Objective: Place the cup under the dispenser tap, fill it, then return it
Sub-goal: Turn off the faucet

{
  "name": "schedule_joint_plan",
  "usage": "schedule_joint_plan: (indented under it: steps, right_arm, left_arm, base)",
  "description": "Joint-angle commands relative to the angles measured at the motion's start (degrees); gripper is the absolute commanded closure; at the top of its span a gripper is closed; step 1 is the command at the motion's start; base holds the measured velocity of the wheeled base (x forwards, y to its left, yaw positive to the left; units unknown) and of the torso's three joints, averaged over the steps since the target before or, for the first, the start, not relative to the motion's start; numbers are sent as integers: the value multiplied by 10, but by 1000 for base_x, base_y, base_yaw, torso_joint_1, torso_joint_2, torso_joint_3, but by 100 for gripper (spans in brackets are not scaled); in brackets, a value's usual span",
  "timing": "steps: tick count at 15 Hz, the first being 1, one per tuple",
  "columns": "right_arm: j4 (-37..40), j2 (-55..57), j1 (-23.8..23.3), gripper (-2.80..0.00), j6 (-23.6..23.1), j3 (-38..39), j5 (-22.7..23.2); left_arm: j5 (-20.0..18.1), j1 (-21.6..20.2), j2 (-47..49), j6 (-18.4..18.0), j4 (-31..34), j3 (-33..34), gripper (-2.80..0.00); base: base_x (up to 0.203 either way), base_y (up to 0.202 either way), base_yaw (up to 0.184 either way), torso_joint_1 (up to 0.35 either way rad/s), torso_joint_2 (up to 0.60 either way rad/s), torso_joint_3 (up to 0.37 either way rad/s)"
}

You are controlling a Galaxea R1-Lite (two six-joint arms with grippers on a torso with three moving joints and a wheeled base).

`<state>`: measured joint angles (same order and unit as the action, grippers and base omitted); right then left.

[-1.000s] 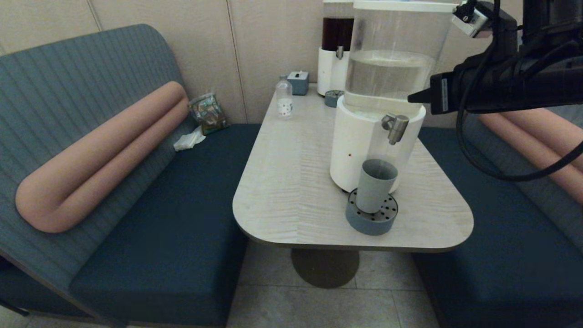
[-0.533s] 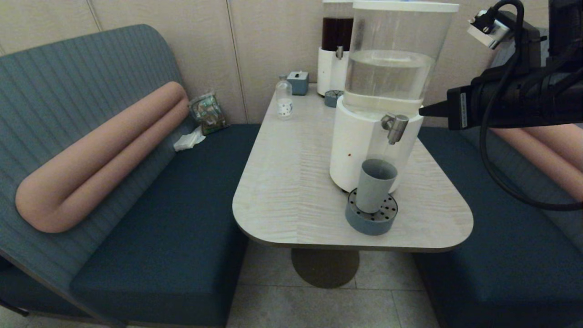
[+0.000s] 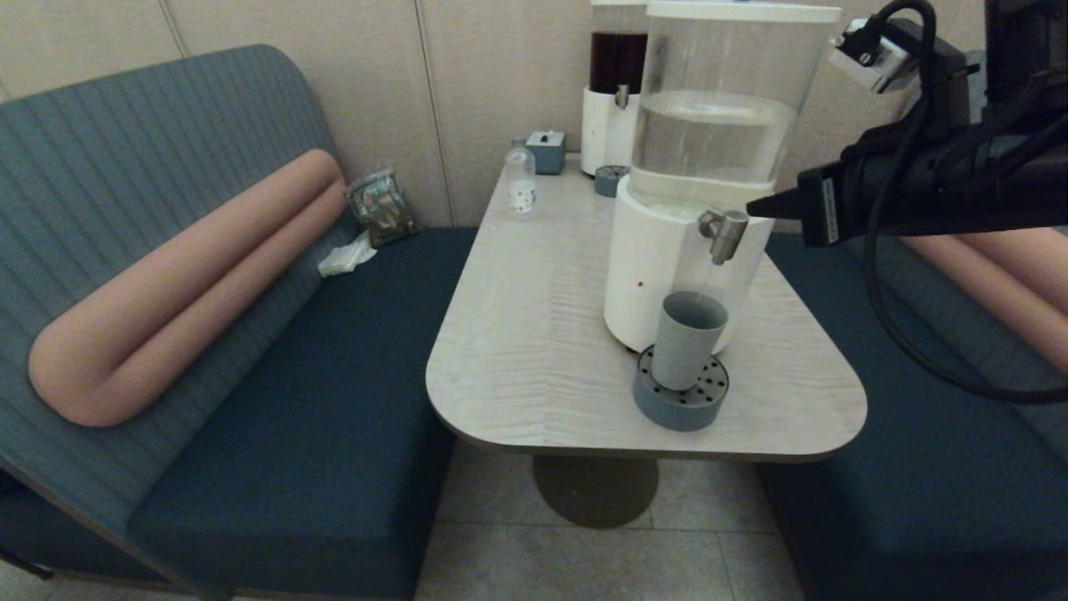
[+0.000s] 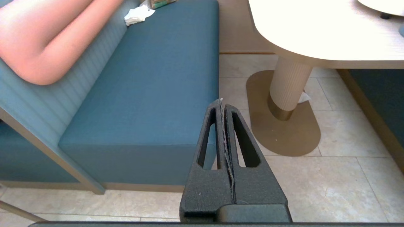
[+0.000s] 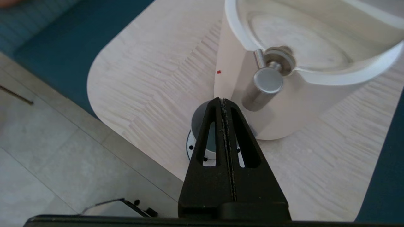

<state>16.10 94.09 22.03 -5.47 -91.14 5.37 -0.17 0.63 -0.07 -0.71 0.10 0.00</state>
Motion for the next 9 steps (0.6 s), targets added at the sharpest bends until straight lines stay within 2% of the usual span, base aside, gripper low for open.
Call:
schedule_joint_plan:
  steps: [1,9]
  right_arm:
    - [1,24,4,0,-5,-7,0]
    - [1,69,4,0,-8,-34,-14]
  left_arm:
    - [0,0,0,0,0,0,0]
    - [0,0,-1,0,0,0,0]
  base:
    - [0,0,0,0,0,0]
    - [0,0,0,0,0,0]
